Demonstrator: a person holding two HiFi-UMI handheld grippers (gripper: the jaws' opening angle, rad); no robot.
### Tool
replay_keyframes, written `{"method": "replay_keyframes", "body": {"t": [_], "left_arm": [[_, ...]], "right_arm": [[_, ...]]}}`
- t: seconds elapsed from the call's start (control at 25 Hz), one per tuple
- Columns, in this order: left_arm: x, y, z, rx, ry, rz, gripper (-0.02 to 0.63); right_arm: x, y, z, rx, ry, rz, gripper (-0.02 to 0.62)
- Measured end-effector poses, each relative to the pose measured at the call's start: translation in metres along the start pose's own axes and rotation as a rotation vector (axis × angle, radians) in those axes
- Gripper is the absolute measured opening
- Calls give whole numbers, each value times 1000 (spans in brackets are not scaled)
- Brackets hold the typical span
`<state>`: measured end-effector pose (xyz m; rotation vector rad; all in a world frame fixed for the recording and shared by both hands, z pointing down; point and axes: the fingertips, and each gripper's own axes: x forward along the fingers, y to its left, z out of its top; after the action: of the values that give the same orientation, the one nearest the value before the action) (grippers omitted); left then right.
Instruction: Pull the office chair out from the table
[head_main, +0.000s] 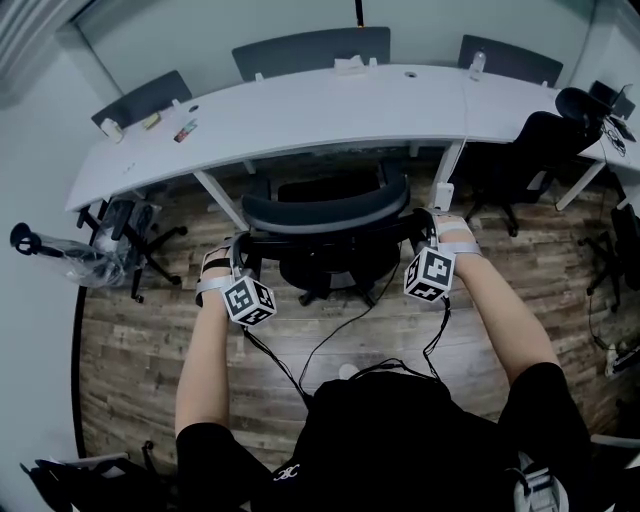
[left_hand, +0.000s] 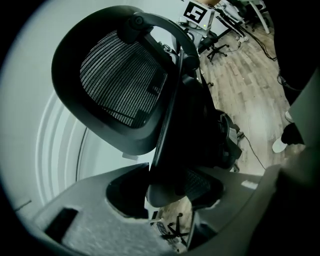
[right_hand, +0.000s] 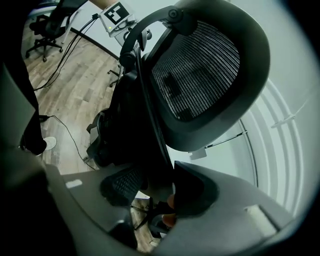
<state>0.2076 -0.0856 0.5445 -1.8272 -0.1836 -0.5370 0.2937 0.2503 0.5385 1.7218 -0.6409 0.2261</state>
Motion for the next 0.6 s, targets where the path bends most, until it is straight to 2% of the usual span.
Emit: {"method": "replay_keyframes", "body": {"t": [0.2,0.6], "left_arm": [[-14,-7,3,-19,41,-24,187],[-39,-19,12,-53,61,-34,190]], "right_arm": [[-13,3,-4,-7,-13,23,199],[-38,10,-13,-5,-40,27,199]]}}
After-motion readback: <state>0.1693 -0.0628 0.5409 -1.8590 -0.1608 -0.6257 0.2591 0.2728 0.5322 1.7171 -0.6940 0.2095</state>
